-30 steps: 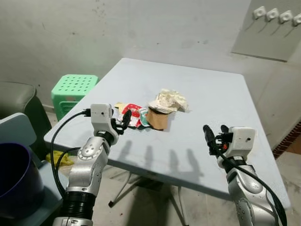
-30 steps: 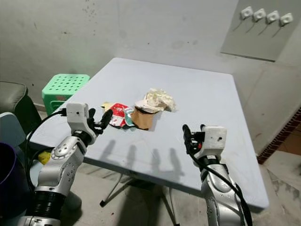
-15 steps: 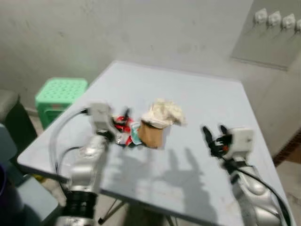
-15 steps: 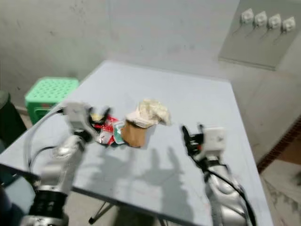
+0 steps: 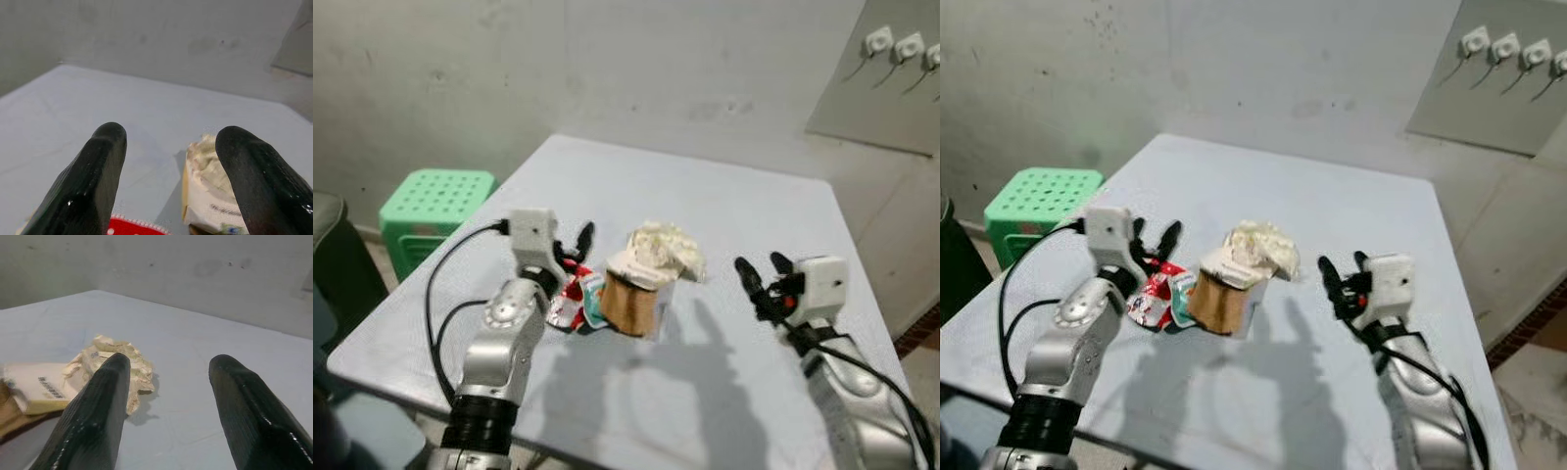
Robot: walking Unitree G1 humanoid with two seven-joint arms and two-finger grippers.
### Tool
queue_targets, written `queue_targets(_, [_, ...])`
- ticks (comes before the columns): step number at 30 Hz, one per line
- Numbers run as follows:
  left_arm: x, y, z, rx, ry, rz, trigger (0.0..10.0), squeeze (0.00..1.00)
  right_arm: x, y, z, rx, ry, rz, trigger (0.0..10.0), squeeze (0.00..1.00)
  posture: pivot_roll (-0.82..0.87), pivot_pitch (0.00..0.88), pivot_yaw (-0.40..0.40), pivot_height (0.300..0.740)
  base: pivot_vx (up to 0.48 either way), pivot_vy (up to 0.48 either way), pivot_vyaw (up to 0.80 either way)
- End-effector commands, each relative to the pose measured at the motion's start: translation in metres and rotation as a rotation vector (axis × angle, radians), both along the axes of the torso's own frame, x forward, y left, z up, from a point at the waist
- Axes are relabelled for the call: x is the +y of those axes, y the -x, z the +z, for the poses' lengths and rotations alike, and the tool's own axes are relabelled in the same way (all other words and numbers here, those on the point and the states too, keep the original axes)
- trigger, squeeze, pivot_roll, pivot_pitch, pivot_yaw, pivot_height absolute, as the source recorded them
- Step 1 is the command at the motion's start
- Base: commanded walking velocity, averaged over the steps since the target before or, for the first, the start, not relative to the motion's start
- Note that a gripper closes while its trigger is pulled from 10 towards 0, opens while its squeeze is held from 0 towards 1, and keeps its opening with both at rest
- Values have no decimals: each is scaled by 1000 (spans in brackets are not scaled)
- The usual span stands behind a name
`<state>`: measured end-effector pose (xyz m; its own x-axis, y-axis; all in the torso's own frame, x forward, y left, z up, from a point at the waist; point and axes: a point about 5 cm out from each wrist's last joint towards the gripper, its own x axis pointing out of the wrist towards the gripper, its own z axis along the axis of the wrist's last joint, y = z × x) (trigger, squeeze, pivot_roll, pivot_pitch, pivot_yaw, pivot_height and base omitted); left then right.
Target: Picking trash to rubbish bin
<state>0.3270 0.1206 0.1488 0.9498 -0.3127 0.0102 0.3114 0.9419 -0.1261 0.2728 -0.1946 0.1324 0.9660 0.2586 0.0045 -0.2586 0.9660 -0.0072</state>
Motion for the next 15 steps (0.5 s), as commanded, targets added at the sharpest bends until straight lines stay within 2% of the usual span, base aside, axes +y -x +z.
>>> queue_targets(1, [-5,3,7,-20,-1,-50,10000,0,-6,-4,4,0,15,33,10000,0,-28,0,-78,740,0,0,0])
queue_targets(6, [-10,10,4,-24,-17,-93,10000,0,-13,-11,5,34,43,132,10000,0,-28,0,-85,740,0,0,0])
queue_targets(15, [-21,31,1,2,9,-174,10000,0,-23,-35,0,85,71,187,10000,0,-2,0,-104,740,0,0,0])
